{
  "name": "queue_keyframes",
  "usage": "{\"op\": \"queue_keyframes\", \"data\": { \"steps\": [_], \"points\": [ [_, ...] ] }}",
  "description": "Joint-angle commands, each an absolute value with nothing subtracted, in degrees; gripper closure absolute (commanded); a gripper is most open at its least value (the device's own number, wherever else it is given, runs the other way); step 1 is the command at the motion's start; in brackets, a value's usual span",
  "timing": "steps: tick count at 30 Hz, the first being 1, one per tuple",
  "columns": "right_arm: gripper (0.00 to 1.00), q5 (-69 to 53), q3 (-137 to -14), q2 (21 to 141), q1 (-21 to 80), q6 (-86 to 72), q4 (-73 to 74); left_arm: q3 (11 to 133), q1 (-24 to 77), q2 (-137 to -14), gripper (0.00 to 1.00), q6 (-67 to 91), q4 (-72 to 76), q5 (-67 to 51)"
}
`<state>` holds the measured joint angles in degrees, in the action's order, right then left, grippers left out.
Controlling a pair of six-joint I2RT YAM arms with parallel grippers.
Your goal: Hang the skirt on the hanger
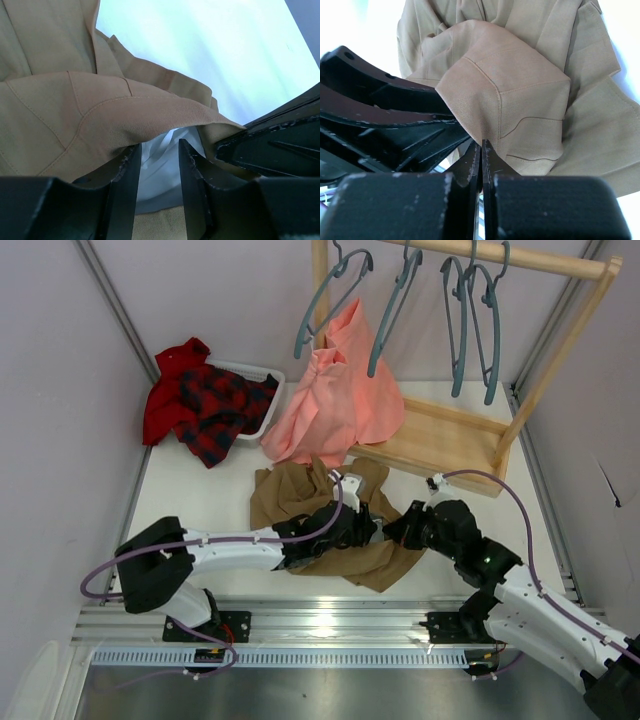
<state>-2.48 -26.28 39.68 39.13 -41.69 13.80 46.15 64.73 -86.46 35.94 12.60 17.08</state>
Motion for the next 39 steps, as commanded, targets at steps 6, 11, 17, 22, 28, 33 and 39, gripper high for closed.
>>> {"op": "queue_keyframes", "data": {
  "steps": [6, 11, 17, 22, 28, 33, 39],
  "points": [
    [1.00, -2.9, -29.6, 40.3, 38.7, -40.4, 12.0, 44.5, 64.5, -87.9, 0.63, 35.0, 16.4, 17.7],
    [1.00, -2.8, -29.4, 40.8, 38.6, -40.0, 12.0, 45.4, 64.5, -86.8, 0.97, 33.1, 15.6, 18.5],
    [1.00, -0.3, -28.6, 41.7, 37.9, -36.7, 15.6, 47.5, 64.6, -78.8, 1.00, 29.4, 10.8, 16.1],
    [1.00, 2.0, -31.4, 40.1, 35.8, -34.0, 21.0, 50.1, 64.6, -74.8, 1.00, 27.1, 2.6, 11.0],
    [0.70, -1.5, -37.4, 38.2, 35.3, -27.0, 25.9, 55.4, 64.5, -75.7, 1.00, 24.7, -5.8, 1.2],
    [0.62, -6.8, -41.0, 33.6, 36.6, -21.8, 26.0, 57.2, 64.6, -75.0, 1.00, 25.3, -8.5, 0.4],
    [0.59, -13.9, -40.4, 30.3, 39.1, -19.0, 23.6, 60.1, 63.1, -75.4, 1.00, 27.5, -13.9, 1.4]
  ]
}}
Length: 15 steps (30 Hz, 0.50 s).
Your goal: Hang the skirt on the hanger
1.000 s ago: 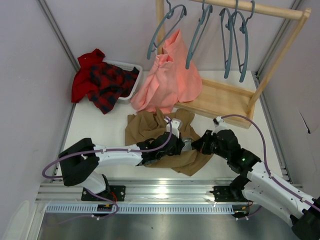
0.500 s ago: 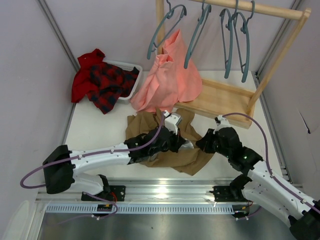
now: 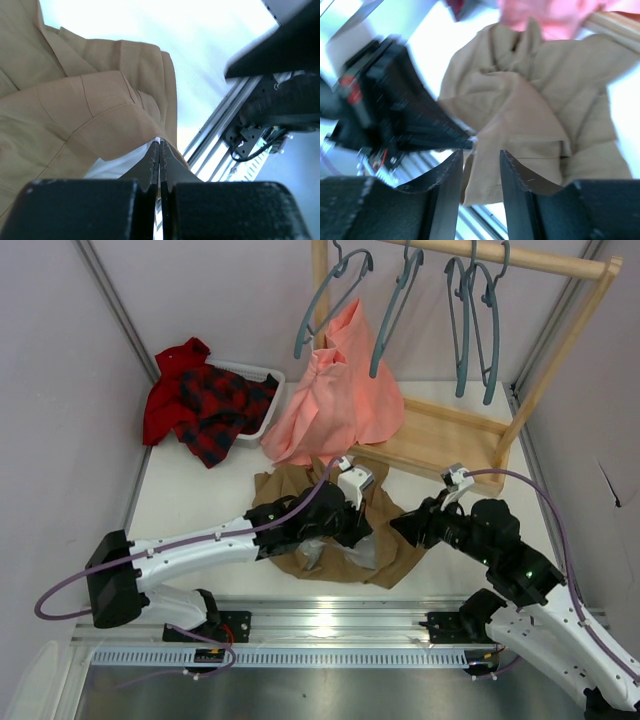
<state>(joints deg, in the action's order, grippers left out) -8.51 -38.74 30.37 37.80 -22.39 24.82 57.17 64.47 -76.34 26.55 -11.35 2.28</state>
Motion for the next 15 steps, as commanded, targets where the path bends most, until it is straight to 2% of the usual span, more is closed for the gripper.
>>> {"op": "queue_keyframes", "data": {
  "steps": [1, 5, 9, 15],
  "points": [
    [0.60, -14.9, -40.5, 30.4, 39.5, -18.4, 23.1, 59.9, 62.5, -75.2, 1.00, 28.4, -13.7, 1.1],
    [0.61, -16.6, -39.5, 30.9, 42.3, -18.0, 21.7, 57.9, 59.5, -74.5, 1.00, 32.3, -12.2, 0.4],
    [0.60, -12.1, -38.5, 32.2, 45.8, -18.0, 21.0, 58.2, 58.9, -74.1, 1.00, 33.5, -12.7, 0.4],
    [0.40, -1.9, -39.1, 37.5, 49.9, -18.2, 20.1, 59.6, 58.4, -74.4, 1.00, 33.3, -15.5, -1.6]
  ]
}}
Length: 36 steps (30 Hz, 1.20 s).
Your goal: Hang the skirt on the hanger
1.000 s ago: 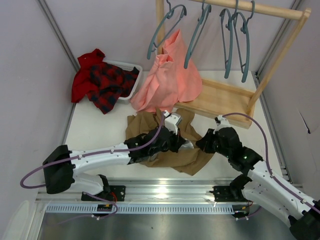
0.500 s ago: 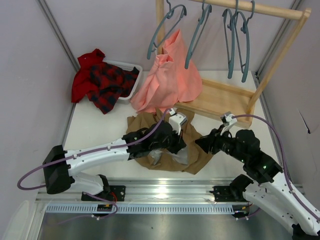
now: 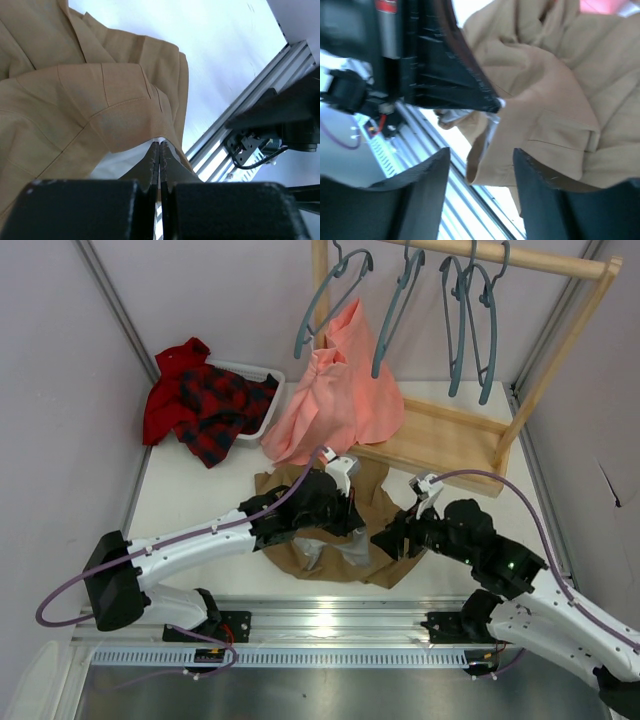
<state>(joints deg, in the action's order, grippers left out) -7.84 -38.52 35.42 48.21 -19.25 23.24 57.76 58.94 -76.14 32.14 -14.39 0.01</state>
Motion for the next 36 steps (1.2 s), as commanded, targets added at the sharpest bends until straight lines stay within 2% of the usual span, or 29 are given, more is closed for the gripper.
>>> {"op": "queue_keyframes", "data": {
  "steps": [1, 5, 9, 14, 18, 20, 25, 30, 36],
  "points": [
    [0.38, -1.2, -39.1, 39.3, 50.7, -18.1, 19.5, 59.9, 58.3, -74.4, 1.00, 33.2, -16.3, -1.4],
    [0.34, 6.2, -39.8, 44.0, 57.0, -15.2, 17.2, 60.6, 57.1, -74.4, 1.00, 33.4, -17.7, -1.0],
    [0.27, 22.1, -40.0, 47.5, 65.4, -13.0, 15.5, 61.1, 56.4, -74.4, 1.00, 33.9, -18.8, -1.4],
    [0.26, 31.8, -36.1, 46.3, 68.3, -11.8, 9.5, 61.6, 55.7, -73.8, 1.00, 35.0, -19.4, -2.5],
    [0.27, 30.3, -31.0, 44.5, 71.2, -2.2, 3.1, 62.1, 54.9, -74.0, 1.00, 35.0, -19.8, -4.1],
    [0.27, 33.5, -28.2, 43.5, 74.3, 3.4, -1.6, 63.3, 54.6, -74.6, 1.00, 35.1, -21.0, -4.8],
    [0.29, 28.1, -26.0, 41.4, 75.2, 7.8, -6.1, 65.0, 54.1, -75.4, 1.00, 35.0, -23.7, -5.8],
    [0.27, 39.5, -22.7, 44.8, 78.9, 11.3, -17.0, 66.9, 54.1, -76.7, 1.00, 35.4, -25.1, -6.6],
    [0.29, 43.4, -20.3, 52.0, 80.2, 20.6, -30.2, 67.1, 54.1, -76.8, 0.99, 37.9, -24.8, -6.2]
  ]
}}
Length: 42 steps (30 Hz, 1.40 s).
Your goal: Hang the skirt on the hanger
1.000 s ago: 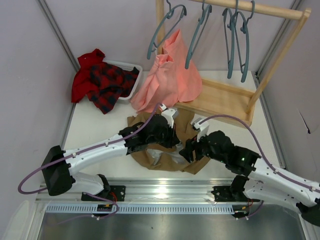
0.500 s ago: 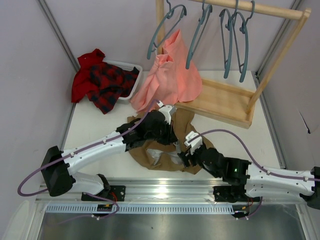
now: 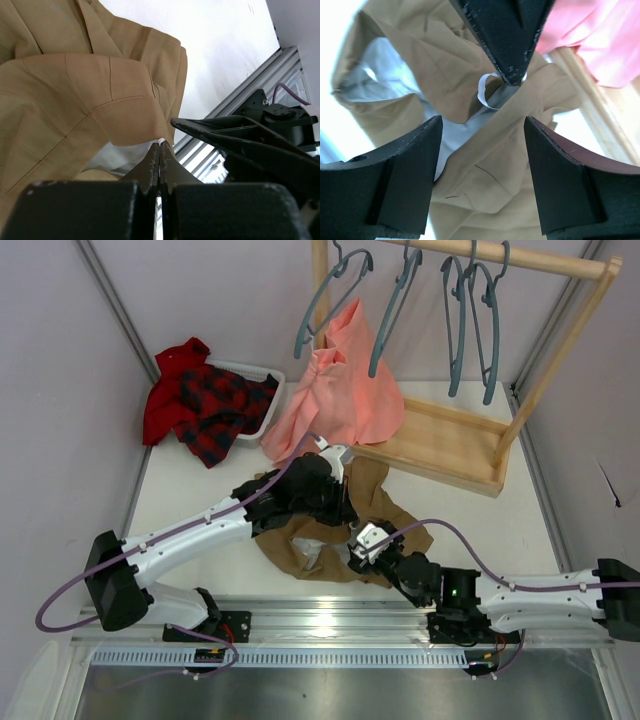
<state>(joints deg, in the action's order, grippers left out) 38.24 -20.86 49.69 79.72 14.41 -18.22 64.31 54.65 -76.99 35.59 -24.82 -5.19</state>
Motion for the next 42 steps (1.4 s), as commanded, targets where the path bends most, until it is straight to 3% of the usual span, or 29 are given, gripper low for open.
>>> {"op": "queue_keyframes", "data": {
  "steps": [1, 8, 13, 24, 28, 32, 35, 42],
  "points": [
    [0.29, 44.0, -20.3, 52.9, 80.2, 21.3, -31.3, 67.0, 54.1, -76.7, 0.99, 38.3, -24.8, -6.1],
    [0.33, 49.1, -16.7, 56.2, 78.9, 25.9, -46.0, 66.1, 54.1, -75.8, 0.99, 40.2, -23.8, -6.1],
    [0.43, 44.7, -15.1, 54.6, 75.7, 23.9, -48.1, 64.9, 54.1, -75.0, 0.99, 41.2, -23.1, -5.3],
    [0.55, 29.7, -13.8, 40.5, 65.0, 14.2, -34.7, 62.9, 54.1, -72.7, 0.98, 44.2, -21.0, -3.5],
    [0.53, 26.4, -14.8, 40.7, 64.7, 13.4, -30.4, 63.5, 54.1, -73.6, 0.97, 44.1, -21.2, -3.3],
    [0.39, 25.9, -16.1, 41.7, 67.3, 13.4, -27.4, 63.8, 53.7, -73.8, 0.98, 44.6, -21.0, -2.6],
    [0.34, 27.9, -15.8, 41.4, 70.1, 13.8, -25.8, 63.7, 52.9, -73.5, 0.98, 45.1, -21.1, -2.7],
    [0.28, 29.9, -16.5, 43.7, 70.5, 14.4, -27.5, 64.3, 52.7, -74.0, 0.98, 44.6, -22.2, -3.2]
  ]
}}
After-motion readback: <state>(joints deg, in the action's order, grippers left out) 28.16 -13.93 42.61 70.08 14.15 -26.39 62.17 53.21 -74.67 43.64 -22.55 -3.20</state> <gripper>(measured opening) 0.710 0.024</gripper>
